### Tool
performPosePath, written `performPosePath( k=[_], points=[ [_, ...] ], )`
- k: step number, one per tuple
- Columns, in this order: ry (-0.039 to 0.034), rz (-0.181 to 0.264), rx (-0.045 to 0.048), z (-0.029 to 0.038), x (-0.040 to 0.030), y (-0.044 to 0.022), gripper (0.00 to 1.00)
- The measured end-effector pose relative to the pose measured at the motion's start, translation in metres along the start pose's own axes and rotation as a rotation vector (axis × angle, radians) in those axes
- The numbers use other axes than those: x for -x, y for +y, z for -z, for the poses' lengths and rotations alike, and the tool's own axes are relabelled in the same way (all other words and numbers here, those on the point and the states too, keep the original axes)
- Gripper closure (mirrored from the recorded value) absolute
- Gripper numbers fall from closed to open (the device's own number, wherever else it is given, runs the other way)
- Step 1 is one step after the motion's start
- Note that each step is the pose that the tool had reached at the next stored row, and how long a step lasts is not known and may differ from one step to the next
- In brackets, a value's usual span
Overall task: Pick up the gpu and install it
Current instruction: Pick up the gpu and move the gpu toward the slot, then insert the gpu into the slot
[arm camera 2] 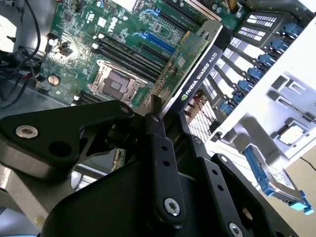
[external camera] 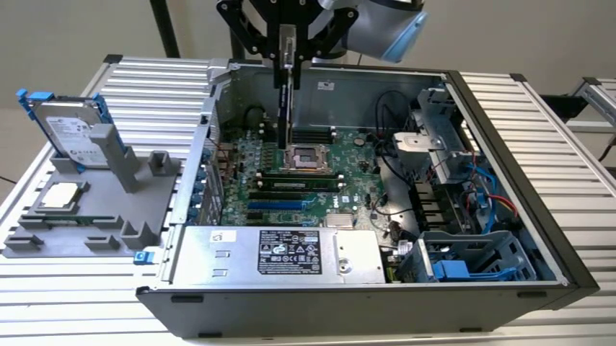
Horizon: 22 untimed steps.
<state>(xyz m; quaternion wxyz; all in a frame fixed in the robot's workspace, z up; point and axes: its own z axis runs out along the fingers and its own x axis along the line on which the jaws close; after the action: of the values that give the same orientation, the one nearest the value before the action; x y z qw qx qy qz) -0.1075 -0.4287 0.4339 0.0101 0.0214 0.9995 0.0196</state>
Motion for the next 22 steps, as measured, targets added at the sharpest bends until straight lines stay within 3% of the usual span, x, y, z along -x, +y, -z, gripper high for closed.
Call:
performPosePath(
  k=[22],
  points=[
    [0.0, 0.0, -0.0001, -0.0002, 0.0081, 0.0004, 1.0]
  ],
)
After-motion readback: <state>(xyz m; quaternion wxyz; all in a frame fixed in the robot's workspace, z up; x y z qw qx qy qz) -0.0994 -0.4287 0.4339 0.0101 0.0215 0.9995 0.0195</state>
